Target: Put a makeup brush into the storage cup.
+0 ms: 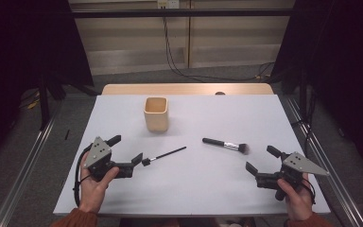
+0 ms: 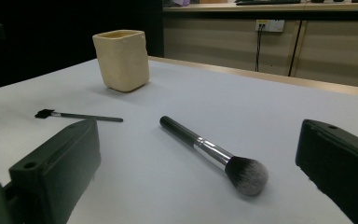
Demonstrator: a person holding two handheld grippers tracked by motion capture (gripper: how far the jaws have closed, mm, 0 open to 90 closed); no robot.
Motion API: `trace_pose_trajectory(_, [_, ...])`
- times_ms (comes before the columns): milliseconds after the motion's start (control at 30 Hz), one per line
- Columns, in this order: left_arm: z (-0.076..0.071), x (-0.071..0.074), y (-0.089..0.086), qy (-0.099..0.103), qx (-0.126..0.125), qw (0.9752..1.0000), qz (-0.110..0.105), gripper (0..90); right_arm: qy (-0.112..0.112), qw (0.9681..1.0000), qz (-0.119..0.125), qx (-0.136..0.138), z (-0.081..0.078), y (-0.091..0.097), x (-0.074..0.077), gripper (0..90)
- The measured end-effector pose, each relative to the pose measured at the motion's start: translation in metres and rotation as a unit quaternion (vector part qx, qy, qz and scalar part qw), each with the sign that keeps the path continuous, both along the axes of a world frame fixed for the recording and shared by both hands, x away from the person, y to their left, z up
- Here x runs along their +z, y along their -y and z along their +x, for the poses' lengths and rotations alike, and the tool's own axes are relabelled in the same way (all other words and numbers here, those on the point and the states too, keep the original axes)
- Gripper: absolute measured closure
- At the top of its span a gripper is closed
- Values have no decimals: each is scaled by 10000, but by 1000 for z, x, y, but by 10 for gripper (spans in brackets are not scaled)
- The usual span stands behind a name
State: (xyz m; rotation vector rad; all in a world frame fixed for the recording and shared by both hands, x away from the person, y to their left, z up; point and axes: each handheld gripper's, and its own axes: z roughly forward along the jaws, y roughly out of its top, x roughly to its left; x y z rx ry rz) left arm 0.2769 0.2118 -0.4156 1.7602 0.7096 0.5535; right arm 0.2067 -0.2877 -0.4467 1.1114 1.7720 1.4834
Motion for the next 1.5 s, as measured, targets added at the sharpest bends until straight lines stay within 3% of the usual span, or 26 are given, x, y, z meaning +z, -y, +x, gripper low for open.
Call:
trace_pose_trajectory(100, [8, 1, 8, -190, -43, 9998, -7, 39, -18, 10000, 1, 11, 0, 0, 0, 0])
trace_pose_trajectory(167, [13, 1, 13, -66, -135, 9997, 173, 39, -9, 10000, -6, 16, 0, 0, 0, 0])
trace_pose_trajectory(233, [19, -1, 18, -154, -200, 9996, 118, 39, -18, 10000, 3, 16, 0, 0, 0, 0])
trace_pose_trajectory(467, [27, -6, 28, -167, -281, 9994, 142, 39, -33, 10000, 6, 42, 0, 0, 0, 0])
trace_pose_trajectory(733, [35, 0, 39, -50, -346, 9993, 154, 38, -39, 10000, 13, 38, 0, 0, 0, 0])
trace_pose_trajectory(933, [44, 3, 50, -143, -513, 9985, 130, 38, -51, 10000, 35, 14, 0, 0, 0, 0])
trace_pose_trajectory(1100, [50, 9, 59, -107, -625, 9979, 129, 38, -37, 10000, 1, 45, 0, 0, 0, 0])
trace_pose_trajectory(1300, [56, 8, 61, -263, -721, 9969, 153, 38, -49, 10000, 33, 17, 0, 0, -1, 0])
trace_pose_trajectory(1367, [58, 7, 61, -312, -701, 9967, 268, 39, -51, 10000, 29, 17, 0, 0, -1, 0])
trace_pose_trajectory(1433, [58, 9, 63, -236, -648, 9968, 412, 39, -47, 10000, 5, 45, 0, 0, -1, 0])
trace_pose_trajectory(1500, [59, 9, 63, -269, -688, 9965, 396, 38, -40, 10000, -2, 54, 1, 0, -1, 0])
